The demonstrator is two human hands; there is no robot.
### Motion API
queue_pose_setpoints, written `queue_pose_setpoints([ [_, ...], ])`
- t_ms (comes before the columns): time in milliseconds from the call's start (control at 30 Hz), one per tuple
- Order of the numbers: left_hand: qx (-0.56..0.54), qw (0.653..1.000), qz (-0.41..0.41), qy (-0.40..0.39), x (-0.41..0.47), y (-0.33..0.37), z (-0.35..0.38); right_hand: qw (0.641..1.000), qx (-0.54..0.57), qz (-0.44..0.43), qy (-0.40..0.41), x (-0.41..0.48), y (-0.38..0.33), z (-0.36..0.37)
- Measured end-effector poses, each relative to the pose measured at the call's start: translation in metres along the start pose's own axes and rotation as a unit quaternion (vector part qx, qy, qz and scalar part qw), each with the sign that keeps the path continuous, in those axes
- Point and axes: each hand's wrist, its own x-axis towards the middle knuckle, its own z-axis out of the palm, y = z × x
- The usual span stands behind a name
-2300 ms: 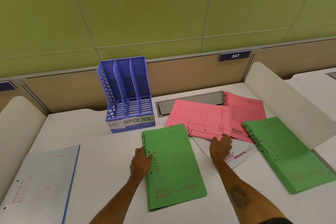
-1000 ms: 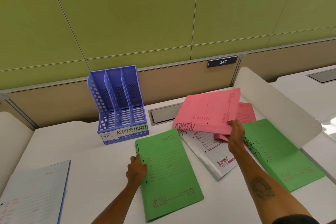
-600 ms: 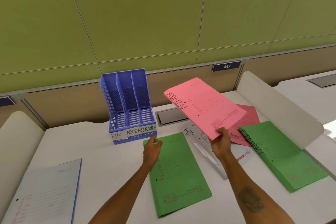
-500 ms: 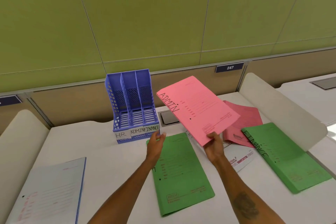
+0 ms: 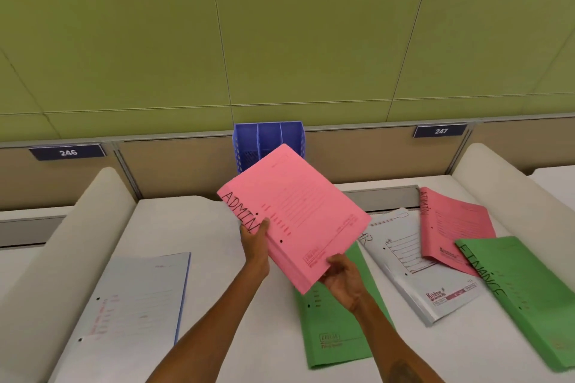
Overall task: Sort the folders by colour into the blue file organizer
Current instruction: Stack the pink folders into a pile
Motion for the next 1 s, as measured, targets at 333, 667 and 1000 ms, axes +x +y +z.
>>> queue_pose_setpoints([
  [333, 0.032, 0.999, -0.031, -0.024, 0.013, -0.003, -0.124, 0.946, -0.317, 0.029, 0.052, 0.04, -0.045, 0.023],
  [667, 0.032, 0.987, -0.12, -0.1, -0.012, -0.01, -0.174, 0.873, -0.485, -0.027, 0.037, 0.046, 0.066, 0.046],
  [1000, 0.233, 0.97, -0.066, 0.019, -0.015, -0.021, -0.22, 0.842, -0.531, -0.007, 0.098, 0.027, 0.142, 0.03],
])
